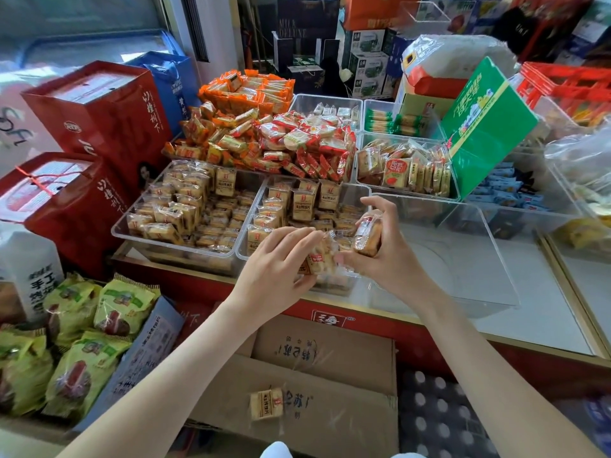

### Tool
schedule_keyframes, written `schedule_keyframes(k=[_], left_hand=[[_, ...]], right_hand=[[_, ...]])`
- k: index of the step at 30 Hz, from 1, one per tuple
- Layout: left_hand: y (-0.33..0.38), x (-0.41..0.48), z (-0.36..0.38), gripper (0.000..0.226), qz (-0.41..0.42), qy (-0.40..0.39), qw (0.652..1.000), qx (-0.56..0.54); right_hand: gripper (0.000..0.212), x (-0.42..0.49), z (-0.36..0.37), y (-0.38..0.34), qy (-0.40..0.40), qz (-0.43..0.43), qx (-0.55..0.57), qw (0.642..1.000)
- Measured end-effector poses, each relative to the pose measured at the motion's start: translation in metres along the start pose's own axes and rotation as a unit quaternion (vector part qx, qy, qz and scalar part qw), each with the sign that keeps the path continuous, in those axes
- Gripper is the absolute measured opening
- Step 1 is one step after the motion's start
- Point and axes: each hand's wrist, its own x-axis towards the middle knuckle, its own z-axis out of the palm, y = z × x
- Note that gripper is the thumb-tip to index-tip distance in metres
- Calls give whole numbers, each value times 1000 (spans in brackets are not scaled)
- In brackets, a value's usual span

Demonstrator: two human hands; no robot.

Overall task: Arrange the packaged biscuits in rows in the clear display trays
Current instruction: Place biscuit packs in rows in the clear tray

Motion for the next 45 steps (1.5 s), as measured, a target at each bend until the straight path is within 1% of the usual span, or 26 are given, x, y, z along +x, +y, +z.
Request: schedule_keyframes(k=[2, 3, 4, 5, 6, 8, 9, 10, 11, 12, 14, 15, 17, 18, 19, 20, 23, 27, 29, 31, 35, 37, 39, 41, 43, 45], left_hand=[[3, 1, 0, 54, -60, -23, 996, -59], [7, 2, -1, 54, -126, -30, 985, -115], [12, 5, -3, 52, -216, -31, 958, -185], [18, 10, -7, 47, -321, -25, 908, -268], [22, 17, -11, 38, -435, -19, 821, -368], [23, 28, -13, 24, -611, -15, 581, -538], [22, 30, -13, 26, -652, -20, 483, -584], [21, 30, -13, 33, -672, -25, 410, -616], [21, 30, -13, 41, -679, -26, 359, -639], [21, 29, -14, 47, -682, -21, 323, -656], [24, 28, -13, 56, -683, 15, 266, -680], [25, 29, -14, 58, -685, 46, 238, -687], [27, 31, -14, 57, -684, 104, 184, -699], [29, 32, -13, 55, -682, 118, 170, -701], [30, 33, -12, 52, -683, 122, 165, -701], [32, 33, -11, 50, -685, 121, 162, -700], [37, 32, -8, 50, -696, 93, 157, -695], [37, 30, -5, 49, -683, 42, 177, -708], [36, 28, -4, 52, -660, 15, 201, -724], [35, 27, -4, 54, -630, -20, 242, -738], [31, 29, 2, 42, -584, -61, 376, -717], [31, 32, 8, 41, -574, -75, 451, -679], [29, 35, 17, 37, -560, -103, 537, -622], [30, 39, 29, 44, -549, -124, 600, -569], [32, 43, 42, 54, -548, -132, 634, -529], [34, 48, 57, 51, -550, -136, 661, -492]], right_hand=[[85, 0, 0, -1, 11, 23, 16, 1000], [87, 0, -1, -1, 24, 47, 51, 997], [88, -1, -2, -2, 37, 84, 106, 990], [86, -2, -5, -3, 46, 132, 184, 973], [77, -3, -9, -5, 50, 183, 281, 941], [42, -5, -14, -4, 45, 253, 465, 848], [30, -5, -15, -4, 47, 273, 523, 806], [25, -5, -15, -2, 54, 293, 561, 772], [28, -6, -13, 1, 67, 313, 595, 738], [39, -6, -11, 4, 85, 327, 629, 700], [81, -8, -6, 7, 125, 345, 688, 626], [93, -10, -5, 8, 139, 354, 705, 598], [80, -12, -2, 5, 163, 374, 725, 555], [70, -12, -1, 3, 178, 381, 736, 531], [65, -13, 0, 3, 188, 388, 743, 511], [60, -13, 1, 3, 188, 396, 742, 506], [52, -13, 4, 0, 163, 426, 709, 538], [53, -18, 4, 3, 145, 406, 727, 535], [54, -21, 3, 7, 132, 385, 723, 558], [55, -25, 1, 10, 117, 356, 698, 610], [47, -29, -7, 19, 103, 319, 569, 751], [74, -31, -14, 28, 102, 308, 511, 796], [104, -32, -21, 39, 117, 310, 472, 817], [114, -34, -31, 49, 122, 312, 447, 829], [95, -36, -46, 57, 126, 317, 449, 826], [58, -38, -63, 71, 120, 307, 451, 829]])
